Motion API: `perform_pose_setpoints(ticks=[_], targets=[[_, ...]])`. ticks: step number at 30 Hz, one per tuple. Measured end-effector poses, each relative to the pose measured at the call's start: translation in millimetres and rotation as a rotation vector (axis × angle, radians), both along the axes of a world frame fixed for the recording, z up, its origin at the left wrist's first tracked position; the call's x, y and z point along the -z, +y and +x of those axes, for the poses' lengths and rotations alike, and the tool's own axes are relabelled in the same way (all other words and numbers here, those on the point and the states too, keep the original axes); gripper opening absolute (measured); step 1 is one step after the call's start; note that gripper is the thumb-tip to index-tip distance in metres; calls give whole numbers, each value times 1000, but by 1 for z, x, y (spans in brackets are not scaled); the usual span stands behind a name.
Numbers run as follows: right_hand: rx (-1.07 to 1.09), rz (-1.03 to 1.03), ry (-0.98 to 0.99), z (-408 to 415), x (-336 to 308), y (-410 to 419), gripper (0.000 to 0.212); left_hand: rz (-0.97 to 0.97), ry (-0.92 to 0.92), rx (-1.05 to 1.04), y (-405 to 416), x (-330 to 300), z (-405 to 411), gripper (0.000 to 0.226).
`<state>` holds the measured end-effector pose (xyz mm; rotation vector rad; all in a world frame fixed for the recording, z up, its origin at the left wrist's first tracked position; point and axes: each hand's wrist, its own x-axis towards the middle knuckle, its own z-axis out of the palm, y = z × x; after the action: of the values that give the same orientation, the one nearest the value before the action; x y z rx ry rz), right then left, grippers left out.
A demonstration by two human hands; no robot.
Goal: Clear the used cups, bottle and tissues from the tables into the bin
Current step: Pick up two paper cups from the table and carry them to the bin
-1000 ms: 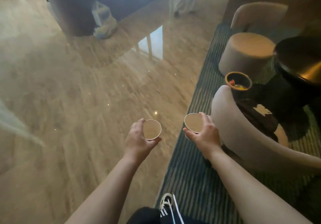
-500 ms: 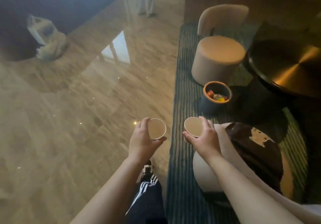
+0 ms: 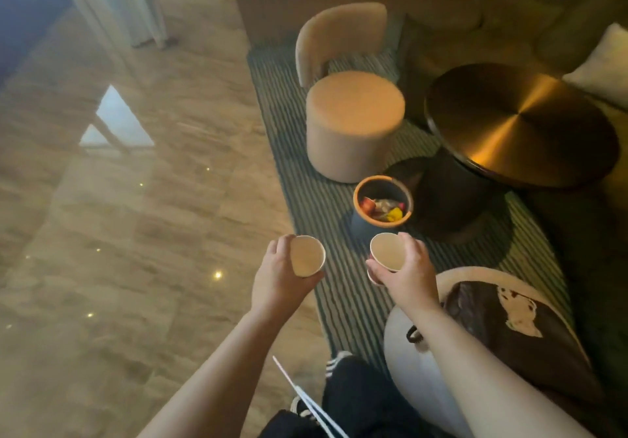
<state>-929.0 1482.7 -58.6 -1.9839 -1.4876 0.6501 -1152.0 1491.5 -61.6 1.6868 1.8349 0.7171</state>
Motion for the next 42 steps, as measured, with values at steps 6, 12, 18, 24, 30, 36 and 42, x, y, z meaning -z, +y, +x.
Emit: perform_pose_setpoints(ticks=[6,12,18,24,30,36,42], targets=[[178,8,-8,26,34,82,71,-23,-11,146,123,27,31,76],[315,-12,41,51,79,183,66,-81,22,296,256,59,65,77],[467,-77,123,75,92,276,70,-133,134,480,387,68,90,79],[629,-137,128,90,92,324,72,-204,165,676,470,79,141,79],[801,-200,174,98,117,364,72,-276,171,832,538,119,191,77],[1028,-258,242,98,200,396,66,-457,165,1042,583,217,252,86],[1179,-373,217,99,314,436,80,-520,243,1134,605,327,289,96]])
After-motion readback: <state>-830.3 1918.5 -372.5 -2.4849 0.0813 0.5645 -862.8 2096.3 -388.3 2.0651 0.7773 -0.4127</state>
